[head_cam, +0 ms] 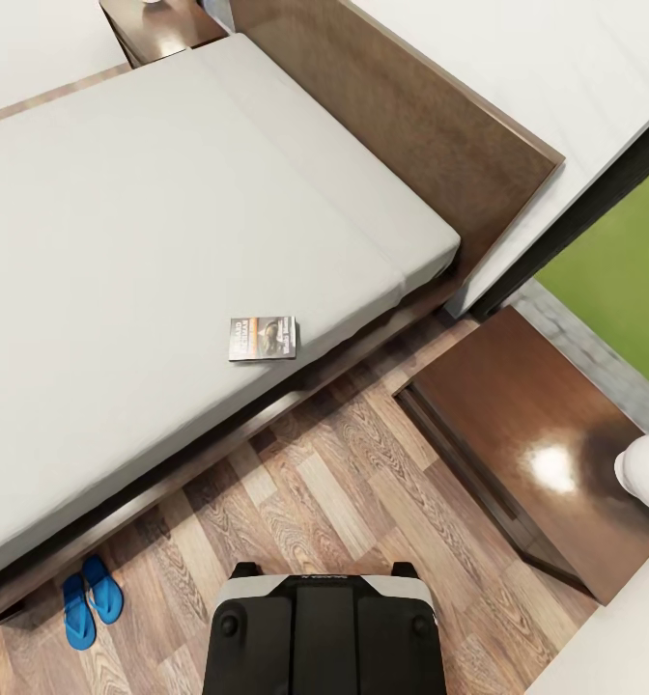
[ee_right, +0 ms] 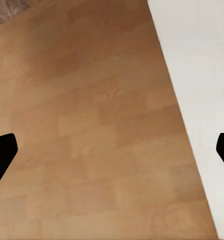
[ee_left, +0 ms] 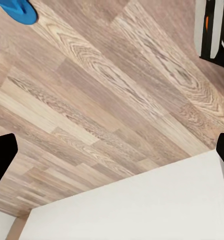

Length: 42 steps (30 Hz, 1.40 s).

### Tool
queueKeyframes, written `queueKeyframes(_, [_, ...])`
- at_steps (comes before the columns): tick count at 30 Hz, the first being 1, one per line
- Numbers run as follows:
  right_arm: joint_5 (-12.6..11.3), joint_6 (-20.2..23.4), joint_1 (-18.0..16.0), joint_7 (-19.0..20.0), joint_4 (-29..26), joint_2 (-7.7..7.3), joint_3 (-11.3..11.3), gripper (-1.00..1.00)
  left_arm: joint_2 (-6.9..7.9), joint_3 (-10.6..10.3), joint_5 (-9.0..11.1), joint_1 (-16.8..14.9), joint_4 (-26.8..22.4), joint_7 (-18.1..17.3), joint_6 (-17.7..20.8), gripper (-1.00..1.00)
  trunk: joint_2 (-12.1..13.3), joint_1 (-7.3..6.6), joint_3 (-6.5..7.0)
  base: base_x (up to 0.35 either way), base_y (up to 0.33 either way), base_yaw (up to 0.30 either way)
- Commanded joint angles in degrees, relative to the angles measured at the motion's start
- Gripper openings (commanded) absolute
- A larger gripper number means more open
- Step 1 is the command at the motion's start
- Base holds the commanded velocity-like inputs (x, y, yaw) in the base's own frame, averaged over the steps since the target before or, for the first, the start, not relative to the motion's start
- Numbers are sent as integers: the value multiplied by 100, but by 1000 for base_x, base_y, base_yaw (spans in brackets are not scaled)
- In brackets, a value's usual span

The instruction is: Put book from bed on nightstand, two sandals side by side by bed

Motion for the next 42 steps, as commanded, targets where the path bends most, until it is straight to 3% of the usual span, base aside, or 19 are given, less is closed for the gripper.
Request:
queueKeyframes(1, [-36, 39, -13, -39, -23, -37, 45, 100, 1, -50, 51, 0, -3, 23, -25, 100, -8, 3, -5, 0, 0, 0])
queueKeyframes(9, [-33, 39, -497, -204, -29, -265, 63, 100, -4, -52, 47, 0, -7, 23, -58, 100, -8, 3, -5, 0, 0, 0])
queueKeyframes(14, [-23, 39, -780, -244, -72, -303, 70, 100, -4, -43, 48, 0, -8, 28, -61, 100, -8, 3, -5, 0, 0, 0])
queueKeyframes(24, [-11, 41, -1080, -337, -1040, -302, 70, 100, -11, -37, 54, 0, -22, 31, -71, 100, -8, 3, -5, 0, 0, 0])
queueKeyframes(34, [-6, 83, -1176, -1165, -2019, -129, 64, 100, -35, -42, 55, 0, -33, 39, -72, 100, -8, 3, -5, 0, 0, 0])
queueKeyframes(42, [-2, 91, -1207, -1416, -2776, -39, 65, 100, -39, -38, 58, 0, -36, 66, -65, 100, -8, 3, -5, 0, 0, 0])
